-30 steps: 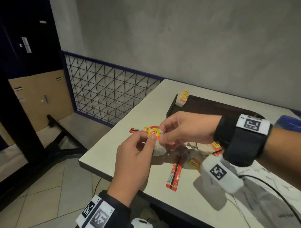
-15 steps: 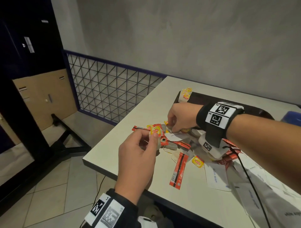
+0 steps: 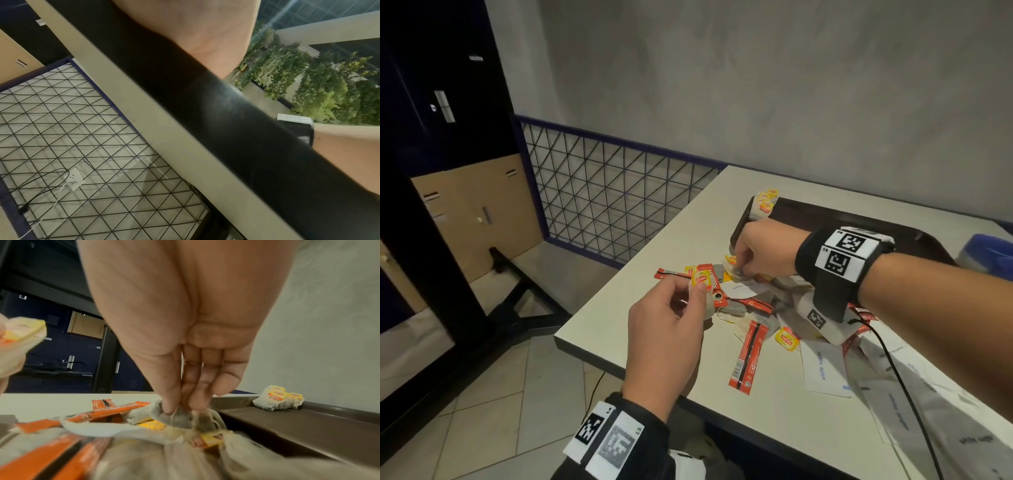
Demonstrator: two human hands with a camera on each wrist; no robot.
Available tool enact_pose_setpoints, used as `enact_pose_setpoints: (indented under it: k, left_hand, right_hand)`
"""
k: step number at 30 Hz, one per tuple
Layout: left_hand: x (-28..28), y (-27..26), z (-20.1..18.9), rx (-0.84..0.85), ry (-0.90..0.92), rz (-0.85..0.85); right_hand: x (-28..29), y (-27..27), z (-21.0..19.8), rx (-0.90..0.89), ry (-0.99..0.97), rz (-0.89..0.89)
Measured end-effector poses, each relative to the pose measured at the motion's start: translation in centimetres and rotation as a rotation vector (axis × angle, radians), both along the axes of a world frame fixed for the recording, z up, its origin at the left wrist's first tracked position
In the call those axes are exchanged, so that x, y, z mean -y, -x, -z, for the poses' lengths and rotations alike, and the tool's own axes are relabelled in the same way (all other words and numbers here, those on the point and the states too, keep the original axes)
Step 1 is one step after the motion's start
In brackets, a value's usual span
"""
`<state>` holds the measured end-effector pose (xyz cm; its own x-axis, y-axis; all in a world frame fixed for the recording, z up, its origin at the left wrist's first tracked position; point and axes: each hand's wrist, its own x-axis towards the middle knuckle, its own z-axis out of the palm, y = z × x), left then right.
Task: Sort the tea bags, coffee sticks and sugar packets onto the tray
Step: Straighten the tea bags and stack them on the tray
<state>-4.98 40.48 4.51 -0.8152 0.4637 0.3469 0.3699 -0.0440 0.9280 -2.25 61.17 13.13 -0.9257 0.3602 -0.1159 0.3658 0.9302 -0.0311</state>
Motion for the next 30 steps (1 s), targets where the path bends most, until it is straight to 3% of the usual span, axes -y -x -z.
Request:
enact_pose_setpoints:
  k: [7,13,18,22,24,27,30]
  left_hand:
    - [0.0,-0.1,-0.4,0.001,-0.027,-0.042]
    - [0.4,-0.7,-0.6,-0.041,0.028,-0.122]
    - [0.5,-2.8,-1.5,-0.133,-0.013,-0.197]
    - [-0.8,-5.9,-2.3,0.016,0.009,-0.007]
    - [-1.3,-7.4,-2.5,0.168,0.021,0.112]
    - [-1.3,-9.0,-2.4,0.354,0.013,0.236]
    - [-1.0,-9.8,-2.3,0.386,0.031,0.294]
  right_hand:
    - [1.8,-4.9,-1.7,-0.252,0.088,-0.056]
    - [5.4,-11.3,-1.3,-0.420,0.257,0.005]
    - [7.6,-15.4,0.5,-0.684,0.564,0.104]
    - [8.6,-17.3,1.5,-0.764,0.522,0.095]
    - [8.9,-18.1,1.5,-0.753,0.514,0.085]
    - [9.0,-18.9,1.6,-0.690,0.404,0.094]
    - [9.2,-19.5,2.1,-0.592,0.331,0.091]
